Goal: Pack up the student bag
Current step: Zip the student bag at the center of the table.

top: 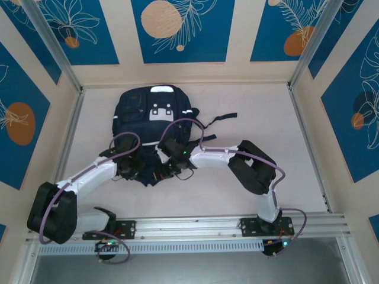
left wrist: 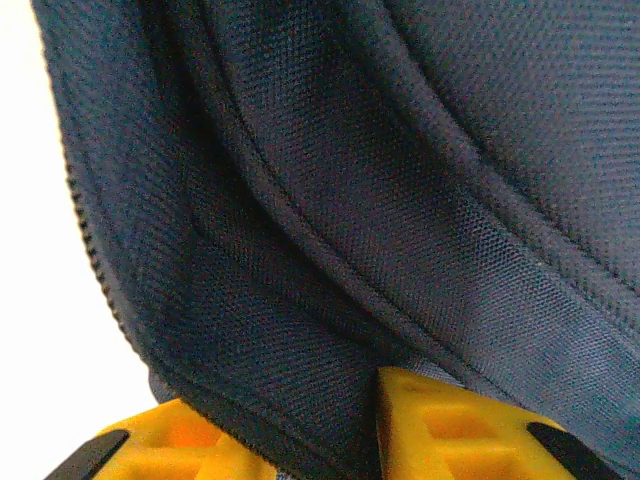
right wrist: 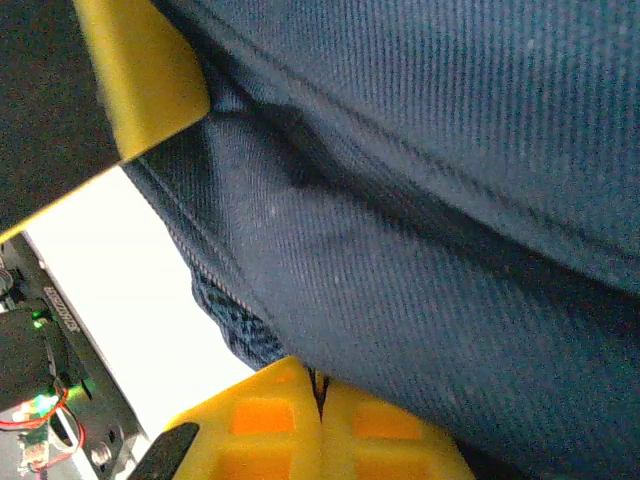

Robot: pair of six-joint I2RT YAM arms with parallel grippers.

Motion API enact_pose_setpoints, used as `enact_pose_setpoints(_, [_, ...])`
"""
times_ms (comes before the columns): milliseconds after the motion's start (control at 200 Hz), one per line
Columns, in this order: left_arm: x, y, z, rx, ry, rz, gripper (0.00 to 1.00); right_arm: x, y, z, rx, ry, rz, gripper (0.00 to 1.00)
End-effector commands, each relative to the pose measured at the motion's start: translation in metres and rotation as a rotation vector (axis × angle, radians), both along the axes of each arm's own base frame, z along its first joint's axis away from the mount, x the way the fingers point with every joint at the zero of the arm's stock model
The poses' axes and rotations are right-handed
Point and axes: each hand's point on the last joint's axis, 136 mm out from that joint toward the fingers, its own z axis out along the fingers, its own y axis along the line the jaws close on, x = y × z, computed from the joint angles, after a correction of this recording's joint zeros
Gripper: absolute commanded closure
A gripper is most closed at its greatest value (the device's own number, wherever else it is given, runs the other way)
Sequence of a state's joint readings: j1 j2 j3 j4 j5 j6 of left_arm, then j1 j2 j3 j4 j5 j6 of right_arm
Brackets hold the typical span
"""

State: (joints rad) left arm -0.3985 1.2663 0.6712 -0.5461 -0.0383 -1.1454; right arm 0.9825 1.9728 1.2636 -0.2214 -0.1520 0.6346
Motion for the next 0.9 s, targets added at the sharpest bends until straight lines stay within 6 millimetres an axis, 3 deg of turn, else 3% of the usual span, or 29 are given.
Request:
enact_pose_setpoints(0, [0.000,0.013,-0.010,0.063,0.016,0.014,0.71,-0.013,-0.042,-0.027,-0.165,0.026,-0.007,1.00])
enact_pose_setpoints(275, [-0.005,0.022,-0.015,0.079,0.039,0.025,0.71,-0.010,-0.066,-0.027,-0.184,0.017,-0.023,1.00])
enact_pose_setpoints(600, [-0.005,0.025,-0.013,0.084,0.038,0.030,0.71,0.009,-0.093,-0.036,-0.178,0.029,-0.088,1.00])
enact_pose_setpoints(800, [-0.004,0.027,-0.003,0.092,0.013,0.022,0.70,0.011,-0.083,-0.034,-0.146,0.004,-0.018,1.00])
enact_pose_setpoints(895, [0.001,0.020,0.010,0.054,-0.026,0.002,0.62,0.006,-0.072,-0.030,-0.112,0.017,0.015,1.00])
